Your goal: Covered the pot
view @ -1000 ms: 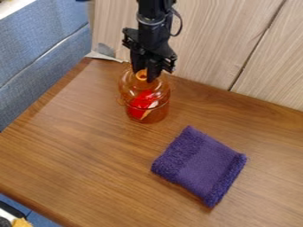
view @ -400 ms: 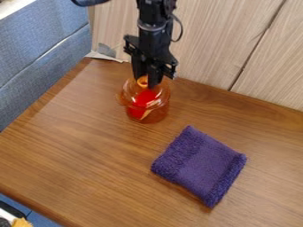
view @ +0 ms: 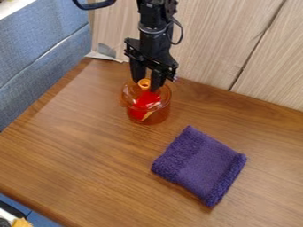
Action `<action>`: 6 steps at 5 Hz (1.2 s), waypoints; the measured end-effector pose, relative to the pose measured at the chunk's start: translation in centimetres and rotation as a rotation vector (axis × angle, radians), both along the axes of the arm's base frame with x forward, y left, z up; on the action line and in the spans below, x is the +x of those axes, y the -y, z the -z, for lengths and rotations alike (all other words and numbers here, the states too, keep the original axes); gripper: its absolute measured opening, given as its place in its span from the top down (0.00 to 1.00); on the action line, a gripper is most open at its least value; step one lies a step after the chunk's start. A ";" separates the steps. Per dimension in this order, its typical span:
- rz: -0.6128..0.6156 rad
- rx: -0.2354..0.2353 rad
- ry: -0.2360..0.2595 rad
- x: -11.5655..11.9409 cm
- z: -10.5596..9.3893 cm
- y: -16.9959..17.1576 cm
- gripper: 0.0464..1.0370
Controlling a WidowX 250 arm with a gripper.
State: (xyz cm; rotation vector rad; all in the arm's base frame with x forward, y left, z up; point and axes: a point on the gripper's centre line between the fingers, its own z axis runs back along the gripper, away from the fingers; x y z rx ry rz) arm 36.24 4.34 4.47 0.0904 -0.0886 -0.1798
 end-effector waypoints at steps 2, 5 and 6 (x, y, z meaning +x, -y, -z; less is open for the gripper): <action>-0.013 0.018 -0.009 0.0 0.1 -0.3 0.03; -0.001 0.026 0.113 0.8 -3.9 0.4 0.04; 0.048 0.053 0.157 1.2 -5.7 1.0 0.04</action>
